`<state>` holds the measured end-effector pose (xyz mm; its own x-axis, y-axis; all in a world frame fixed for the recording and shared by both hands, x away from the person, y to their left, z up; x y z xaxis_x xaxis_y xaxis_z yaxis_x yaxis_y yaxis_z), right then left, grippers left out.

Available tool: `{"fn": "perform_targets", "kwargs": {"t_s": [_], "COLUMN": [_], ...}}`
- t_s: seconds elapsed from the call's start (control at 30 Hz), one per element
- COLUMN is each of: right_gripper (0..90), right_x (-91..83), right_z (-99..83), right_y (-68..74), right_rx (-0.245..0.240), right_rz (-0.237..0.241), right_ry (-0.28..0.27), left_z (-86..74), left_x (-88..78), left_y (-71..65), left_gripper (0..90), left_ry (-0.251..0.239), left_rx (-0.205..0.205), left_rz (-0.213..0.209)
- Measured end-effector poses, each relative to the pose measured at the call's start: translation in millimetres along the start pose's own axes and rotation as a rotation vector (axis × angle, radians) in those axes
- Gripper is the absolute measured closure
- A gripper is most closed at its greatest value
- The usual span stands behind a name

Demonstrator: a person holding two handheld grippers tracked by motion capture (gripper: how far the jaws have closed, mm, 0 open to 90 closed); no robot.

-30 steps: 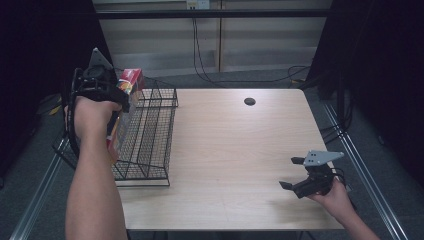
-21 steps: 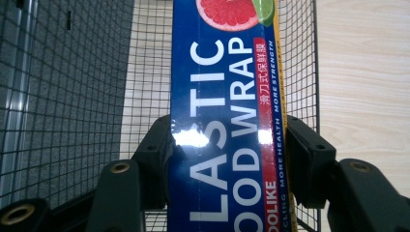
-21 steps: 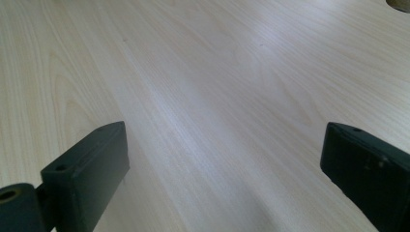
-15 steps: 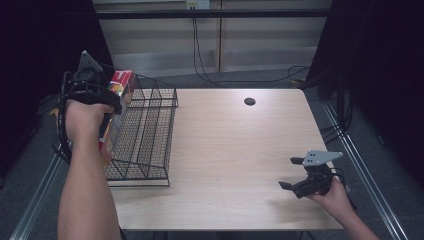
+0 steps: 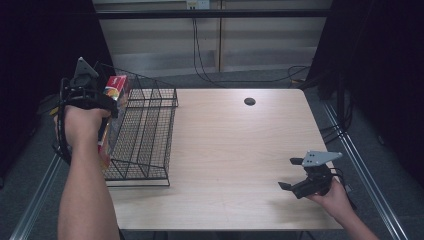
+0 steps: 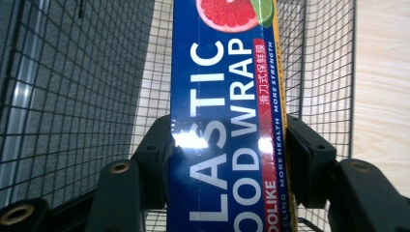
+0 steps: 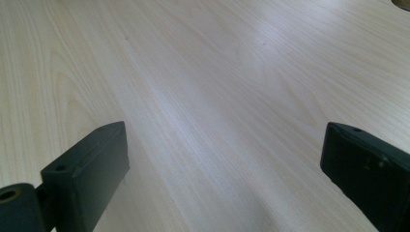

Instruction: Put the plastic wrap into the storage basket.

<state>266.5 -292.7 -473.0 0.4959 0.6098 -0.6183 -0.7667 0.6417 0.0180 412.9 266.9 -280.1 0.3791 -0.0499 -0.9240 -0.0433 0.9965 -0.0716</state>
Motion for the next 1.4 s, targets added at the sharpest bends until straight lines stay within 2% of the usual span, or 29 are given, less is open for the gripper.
{"fn": "perform_targets", "kwargs": {"t_s": [0.2, 0.37, 0.73, 0.8, 1.33, 1.4], "right_gripper": [3.1, 3.1, 3.1, 3.1, 3.1, 3.1], "right_x": [0.3, 1.1, 1.5, 1.6, 2.3, 2.3], "right_z": [-0.1, -0.2, -0.5, -0.5, -0.9, -0.9], "right_y": [0.4, 0.6, 0.8, 0.6, 1.7, 1.7], "right_rx": [-0.003, -0.004, -0.005, -0.006, -0.008, -0.008], "right_rz": [0.001, 0.006, 0.006, 0.005, 0.009, 0.01], "right_ry": [0.002, 0.003, 0.006, 0.008, 0.014, 0.015], "left_z": [-1.8, -2.7, -5.1, -6.1, -6.6, -6.1], "left_x": [4.4, 8.6, 12.6, 14.2, 20.7, 19.7], "left_y": [3.0, 2.0, 4.6, 4.9, 7.2, 5.9], "left_gripper": [44.1, 44.0, 43.2, 43.3, 41.1, 40.7], "left_ry": [0.01, 0.013, 0.056, 0.063, 0.091, 0.087], "left_rx": [0.015, 0.01, 0.03, 0.02, 0.042, 0.026], "left_rz": [0.009, 0.013, 0.037, 0.035, 0.063, 0.065]}}
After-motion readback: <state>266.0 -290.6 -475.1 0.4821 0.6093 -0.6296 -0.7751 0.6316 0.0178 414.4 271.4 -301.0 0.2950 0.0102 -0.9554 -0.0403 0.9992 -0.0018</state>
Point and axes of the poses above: each handheld gripper's, and its own axes: x roughly forward along the jaws, z roughly out of its top, y roughly to its left, the point moved 2 cm from there along x, roughly forward along the jaws
